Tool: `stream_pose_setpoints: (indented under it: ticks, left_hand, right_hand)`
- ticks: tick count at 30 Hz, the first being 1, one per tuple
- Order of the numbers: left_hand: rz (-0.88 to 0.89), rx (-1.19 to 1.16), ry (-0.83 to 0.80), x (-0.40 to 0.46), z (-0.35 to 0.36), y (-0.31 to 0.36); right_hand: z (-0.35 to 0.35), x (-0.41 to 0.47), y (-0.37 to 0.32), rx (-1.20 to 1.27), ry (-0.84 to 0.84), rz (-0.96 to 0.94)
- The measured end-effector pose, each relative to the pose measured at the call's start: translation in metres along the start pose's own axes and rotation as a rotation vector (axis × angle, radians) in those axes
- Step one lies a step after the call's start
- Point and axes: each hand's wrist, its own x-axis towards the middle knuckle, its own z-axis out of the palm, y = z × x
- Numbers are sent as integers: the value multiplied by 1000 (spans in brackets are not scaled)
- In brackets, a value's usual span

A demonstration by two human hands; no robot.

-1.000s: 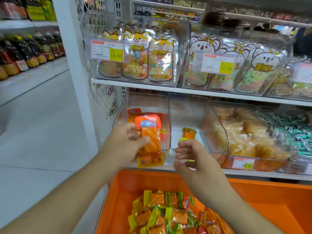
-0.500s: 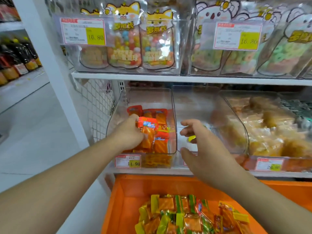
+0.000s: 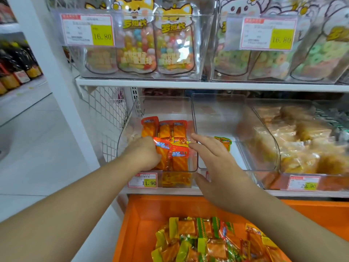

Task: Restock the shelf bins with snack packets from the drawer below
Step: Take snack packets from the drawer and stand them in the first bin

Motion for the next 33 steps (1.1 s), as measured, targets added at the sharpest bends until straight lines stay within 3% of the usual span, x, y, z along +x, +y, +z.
stream_pose_setpoints:
  ticks: [11, 20, 25, 29, 33]
  left_hand:
    - [73, 43, -15, -3, -3, -3]
    - [123, 220, -89, 1, -4, 2]
    - [81, 329, -52, 4, -1, 5]
    - [195, 179, -2, 1, -4, 3]
    - [207, 65, -66, -1, -5, -3]
  right_hand:
    - [1, 0, -1, -9, -7, 16]
    - [1, 1, 1, -30, -2, 8]
    - [-1, 0, 1, -34, -2, 4]
    - [-2, 0, 1, -26, -9, -1]
    - [-3, 0, 2, -25, -20, 2]
